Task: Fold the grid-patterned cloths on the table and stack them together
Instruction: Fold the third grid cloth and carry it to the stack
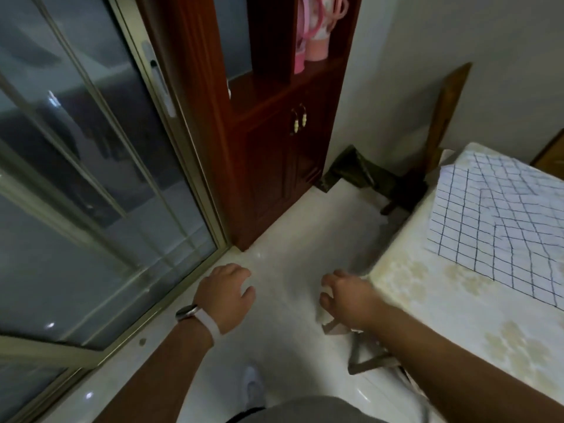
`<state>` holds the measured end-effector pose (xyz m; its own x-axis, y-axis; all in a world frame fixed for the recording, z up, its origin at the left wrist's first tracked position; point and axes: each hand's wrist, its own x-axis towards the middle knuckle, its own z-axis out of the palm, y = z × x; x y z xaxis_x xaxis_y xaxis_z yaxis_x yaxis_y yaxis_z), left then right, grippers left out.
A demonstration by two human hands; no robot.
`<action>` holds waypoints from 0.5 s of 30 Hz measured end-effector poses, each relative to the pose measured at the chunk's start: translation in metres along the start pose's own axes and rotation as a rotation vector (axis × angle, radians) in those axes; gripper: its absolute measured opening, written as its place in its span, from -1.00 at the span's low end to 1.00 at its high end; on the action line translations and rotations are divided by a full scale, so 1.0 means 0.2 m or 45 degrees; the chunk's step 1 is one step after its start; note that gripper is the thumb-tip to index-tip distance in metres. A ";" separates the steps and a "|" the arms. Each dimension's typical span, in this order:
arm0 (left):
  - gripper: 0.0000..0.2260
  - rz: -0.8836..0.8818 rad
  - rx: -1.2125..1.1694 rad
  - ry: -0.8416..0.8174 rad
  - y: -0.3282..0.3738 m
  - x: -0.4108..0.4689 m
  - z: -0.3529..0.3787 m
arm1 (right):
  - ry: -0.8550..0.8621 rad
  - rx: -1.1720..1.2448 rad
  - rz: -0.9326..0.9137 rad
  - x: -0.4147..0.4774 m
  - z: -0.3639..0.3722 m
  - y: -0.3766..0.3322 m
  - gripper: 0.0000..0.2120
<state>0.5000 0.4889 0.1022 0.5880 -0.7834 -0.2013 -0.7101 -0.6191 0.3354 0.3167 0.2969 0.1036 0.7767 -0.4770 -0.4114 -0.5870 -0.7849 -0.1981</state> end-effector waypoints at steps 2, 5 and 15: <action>-0.52 0.057 0.005 -0.050 -0.09 0.10 -0.09 | 0.038 0.038 0.049 0.08 -0.07 -0.06 -0.58; -0.52 0.136 -0.014 -0.091 -0.22 0.25 -0.20 | 0.134 0.079 0.098 0.17 -0.16 -0.12 -0.59; -0.63 0.422 0.097 -0.090 -0.29 0.72 -0.42 | 0.304 0.034 0.158 0.34 -0.38 -0.12 -0.61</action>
<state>0.6578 0.4171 0.1320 0.2939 -0.9429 -0.1568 -0.8864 -0.3303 0.3243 0.4013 0.2532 0.1485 0.7284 -0.6512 -0.2129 -0.6845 -0.7053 -0.1843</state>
